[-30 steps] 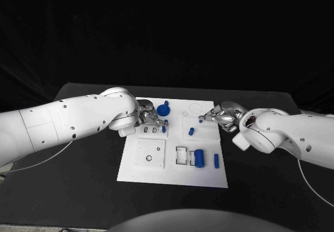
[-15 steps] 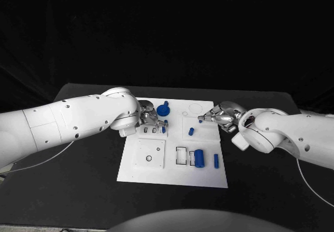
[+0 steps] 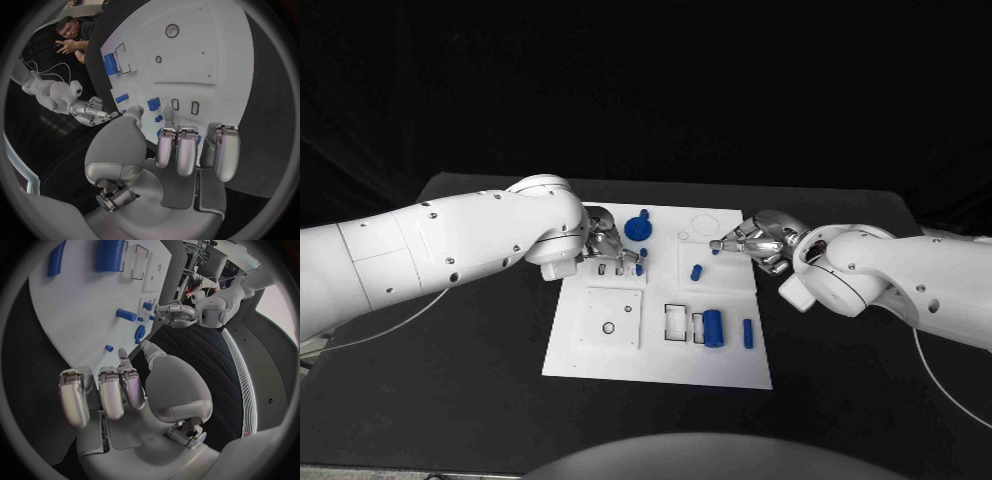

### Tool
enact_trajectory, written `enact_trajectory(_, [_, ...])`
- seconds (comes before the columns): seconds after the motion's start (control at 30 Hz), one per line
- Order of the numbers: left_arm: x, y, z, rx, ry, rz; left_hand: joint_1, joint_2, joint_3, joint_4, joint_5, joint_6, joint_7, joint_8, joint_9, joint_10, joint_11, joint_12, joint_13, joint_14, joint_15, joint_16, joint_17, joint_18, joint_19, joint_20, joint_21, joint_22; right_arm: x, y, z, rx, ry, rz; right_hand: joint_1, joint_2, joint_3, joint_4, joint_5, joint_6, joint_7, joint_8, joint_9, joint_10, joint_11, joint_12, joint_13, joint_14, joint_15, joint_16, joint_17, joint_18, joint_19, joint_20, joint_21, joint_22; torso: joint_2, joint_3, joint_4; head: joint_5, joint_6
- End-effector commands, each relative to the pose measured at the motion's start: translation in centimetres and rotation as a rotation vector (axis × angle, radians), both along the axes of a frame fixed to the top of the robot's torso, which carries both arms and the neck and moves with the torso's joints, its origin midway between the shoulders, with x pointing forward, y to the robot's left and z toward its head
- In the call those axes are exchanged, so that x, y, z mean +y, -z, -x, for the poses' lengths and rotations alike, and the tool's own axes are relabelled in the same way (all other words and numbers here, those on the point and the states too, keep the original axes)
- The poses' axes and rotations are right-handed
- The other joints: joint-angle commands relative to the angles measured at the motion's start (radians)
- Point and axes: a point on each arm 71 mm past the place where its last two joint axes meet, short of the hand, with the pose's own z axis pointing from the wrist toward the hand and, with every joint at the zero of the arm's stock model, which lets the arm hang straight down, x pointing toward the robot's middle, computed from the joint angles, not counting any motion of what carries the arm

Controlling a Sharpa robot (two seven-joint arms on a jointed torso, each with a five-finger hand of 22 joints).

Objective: Assemble the parts on the task board

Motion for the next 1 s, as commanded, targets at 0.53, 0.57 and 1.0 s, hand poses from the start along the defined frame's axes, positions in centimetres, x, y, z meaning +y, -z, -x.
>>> enact_trajectory(0.53, [-1.4,0.1,-0.3,0.036,0.03,-0.059,-0.023,0.007,-0.006,-0.002,-0.015,-0.001,-0.002,0.005,0.006,0.106,0.005,0.002,0.263,0.104,-0.002,0.003,0.263,-0.007,0.105,-0.001,0.002,0.263,0.1,0.2,0.1,0.015,-0.015,0.008,0.009,0.005,-0.005,0.001,0.007,-0.006,-0.002,0.004,0.001,0.105,0.009,0.004,0.263,0.106,0.007,0.004,0.263,-0.007,0.105,0.006,0.004,0.263,0.001,0.0002,-0.0026,-0.004,0.001])
enact_trajectory(0.57, [-1.4,0.1,-0.3,0.036,0.03,-0.058,-0.023,0.007,-0.005,-0.002,-0.016,-0.001,-0.002,0.005,0.006,0.106,0.005,0.002,0.263,0.104,-0.002,0.003,0.263,-0.007,0.105,-0.001,0.002,0.263,0.1,0.2,0.1,0.015,-0.015,0.008,0.009,0.005,-0.005,0.001,0.007,-0.006,-0.002,0.004,0.001,0.105,0.009,0.004,0.263,0.106,0.007,0.004,0.263,-0.007,0.105,0.006,0.004,0.263,0.001,-0.0002,-0.0029,-0.004,0.001])
enact_trajectory(1.0, [-2.0,0.2,-0.4,0.046,0.034,-0.055,-0.025,0.011,-0.004,-0.002,-0.017,-0.001,-0.002,0.005,0.008,0.106,0.005,0.002,0.263,0.104,-0.003,0.003,0.263,-0.007,0.105,-0.001,0.002,0.263,0.3,0.4,0.1,0.02,-0.018,0.009,0.009,0.005,-0.005,0.001,0.007,-0.006,-0.002,0.004,0.001,0.105,0.009,0.004,0.263,0.106,0.007,0.004,0.263,-0.007,0.105,0.006,0.004,0.263,0.001,-0.0004,-0.0021,-0.006,0.003])
